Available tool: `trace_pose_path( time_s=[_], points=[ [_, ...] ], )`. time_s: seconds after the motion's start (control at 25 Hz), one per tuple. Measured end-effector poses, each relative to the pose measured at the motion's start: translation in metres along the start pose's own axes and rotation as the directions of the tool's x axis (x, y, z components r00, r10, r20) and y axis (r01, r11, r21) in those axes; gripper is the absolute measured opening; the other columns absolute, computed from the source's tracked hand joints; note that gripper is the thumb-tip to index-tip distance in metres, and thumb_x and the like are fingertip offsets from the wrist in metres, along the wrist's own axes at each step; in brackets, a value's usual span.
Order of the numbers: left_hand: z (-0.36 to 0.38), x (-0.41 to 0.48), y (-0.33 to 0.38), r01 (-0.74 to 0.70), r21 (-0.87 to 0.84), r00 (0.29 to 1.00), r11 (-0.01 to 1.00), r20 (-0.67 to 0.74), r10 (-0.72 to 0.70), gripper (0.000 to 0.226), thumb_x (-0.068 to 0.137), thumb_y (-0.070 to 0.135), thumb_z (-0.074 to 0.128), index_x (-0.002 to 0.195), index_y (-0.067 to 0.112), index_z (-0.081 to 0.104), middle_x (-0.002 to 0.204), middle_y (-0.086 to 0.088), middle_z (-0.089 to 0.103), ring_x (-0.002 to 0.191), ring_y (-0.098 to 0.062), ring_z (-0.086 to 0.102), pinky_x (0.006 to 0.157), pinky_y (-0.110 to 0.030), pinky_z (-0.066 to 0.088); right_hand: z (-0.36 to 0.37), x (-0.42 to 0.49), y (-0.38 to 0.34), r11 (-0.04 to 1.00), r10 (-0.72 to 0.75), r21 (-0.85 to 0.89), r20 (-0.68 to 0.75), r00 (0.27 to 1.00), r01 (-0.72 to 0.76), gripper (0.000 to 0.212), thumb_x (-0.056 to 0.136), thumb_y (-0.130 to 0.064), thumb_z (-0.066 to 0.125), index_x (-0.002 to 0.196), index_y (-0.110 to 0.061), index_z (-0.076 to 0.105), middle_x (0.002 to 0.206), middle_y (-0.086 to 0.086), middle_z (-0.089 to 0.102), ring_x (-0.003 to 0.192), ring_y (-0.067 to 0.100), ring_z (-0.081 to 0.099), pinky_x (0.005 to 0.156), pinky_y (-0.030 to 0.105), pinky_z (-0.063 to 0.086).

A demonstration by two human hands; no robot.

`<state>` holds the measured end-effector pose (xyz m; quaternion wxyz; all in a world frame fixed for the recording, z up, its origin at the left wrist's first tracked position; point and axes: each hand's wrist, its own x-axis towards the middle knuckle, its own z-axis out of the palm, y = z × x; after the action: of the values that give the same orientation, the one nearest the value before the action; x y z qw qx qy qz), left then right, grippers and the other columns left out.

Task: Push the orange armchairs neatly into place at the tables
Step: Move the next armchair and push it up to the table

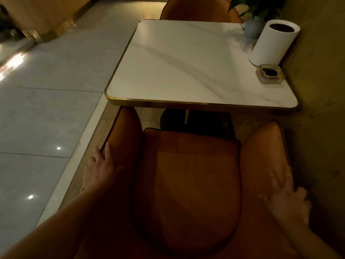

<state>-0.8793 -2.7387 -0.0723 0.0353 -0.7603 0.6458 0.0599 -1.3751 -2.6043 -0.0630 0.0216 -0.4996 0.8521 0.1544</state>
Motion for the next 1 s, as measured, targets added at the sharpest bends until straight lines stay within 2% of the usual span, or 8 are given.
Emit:
trace_pose_path(
  time_s=[0.08, 0.16, 0.4, 0.56, 0.72, 1.0],
  points=[
    [0.003, 0.000, -0.001, -0.017, 0.039, 1.000, 0.999, -0.021, 0.017, 0.103, 0.087, 0.061, 0.057, 0.154, 0.020, -0.010, 0.153, -0.025, 0.020, 0.123, -0.041, 0.045, 0.092, -0.049, 0.050, -0.001, -0.001, 0.000, 1.000, 0.002, -0.010, 0.009, 1.000, -0.002, 0.094, 0.086, -0.070, 0.046, 0.153, -0.041, -0.014, 0.157, 0.003, -0.034, 0.119, 0.034, 0.037, 0.088, 0.044, 0.050],
    [0.008, 0.003, -0.003, -0.047, 0.093, 0.998, 0.995, -0.045, 0.051, 0.102, 0.089, 0.060, 0.053, 0.154, 0.017, -0.012, 0.149, -0.026, 0.023, 0.121, -0.040, 0.046, 0.091, -0.047, 0.050, 0.001, -0.001, -0.001, 1.000, 0.001, -0.018, 0.001, 1.000, -0.001, 0.093, 0.088, -0.068, 0.046, 0.152, -0.043, -0.017, 0.156, 0.002, -0.036, 0.119, 0.031, 0.037, 0.090, 0.043, 0.049],
    [0.005, 0.009, 0.004, -0.067, 0.155, 0.996, 0.986, -0.042, 0.074, 0.096, 0.092, 0.059, 0.044, 0.153, 0.012, -0.013, 0.144, -0.026, 0.028, 0.117, -0.036, 0.049, 0.090, -0.042, 0.050, -0.001, 0.008, 0.002, 1.000, -0.021, 0.003, 0.018, 1.000, 0.021, 0.093, 0.089, -0.065, 0.047, 0.152, -0.042, -0.017, 0.157, 0.004, -0.034, 0.118, 0.029, 0.034, 0.092, 0.041, 0.048],
    [0.003, 0.013, 0.011, -0.075, 0.155, 0.996, 0.985, -0.038, 0.082, 0.098, 0.091, 0.058, 0.047, 0.154, 0.009, -0.011, 0.140, -0.027, 0.031, 0.113, -0.037, 0.050, 0.086, -0.042, 0.050, -0.005, 0.021, 0.003, 0.999, -0.040, -0.025, -0.013, 0.999, 0.040, 0.093, 0.089, -0.064, 0.049, 0.152, -0.042, -0.016, 0.159, 0.004, -0.030, 0.116, 0.029, 0.036, 0.087, 0.038, 0.049],
    [0.000, 0.012, 0.024, -0.038, 0.156, 0.999, 0.987, -0.016, 0.041, 0.096, 0.093, 0.058, 0.044, 0.153, 0.009, -0.012, 0.143, -0.028, 0.028, 0.117, -0.038, 0.048, 0.089, -0.044, 0.050, -0.008, 0.033, 0.006, 0.999, -0.047, -0.027, -0.025, 0.999, 0.046, 0.091, 0.090, -0.062, 0.048, 0.154, -0.039, -0.014, 0.160, 0.006, -0.029, 0.115, 0.030, 0.036, 0.085, 0.039, 0.050],
    [0.000, 0.009, 0.032, 0.002, 0.177, 0.999, 0.984, -0.032, 0.004, 0.102, 0.088, 0.059, 0.051, 0.153, 0.010, -0.010, 0.141, -0.027, 0.029, 0.117, -0.038, 0.047, 0.090, -0.045, 0.050, -0.006, 0.037, 0.006, 0.999, -0.048, -0.020, -0.026, 0.999, 0.048, 0.090, 0.091, -0.058, 0.049, 0.154, -0.037, -0.012, 0.160, 0.007, -0.028, 0.119, 0.033, 0.035, 0.088, 0.042, 0.049]
  ],
)
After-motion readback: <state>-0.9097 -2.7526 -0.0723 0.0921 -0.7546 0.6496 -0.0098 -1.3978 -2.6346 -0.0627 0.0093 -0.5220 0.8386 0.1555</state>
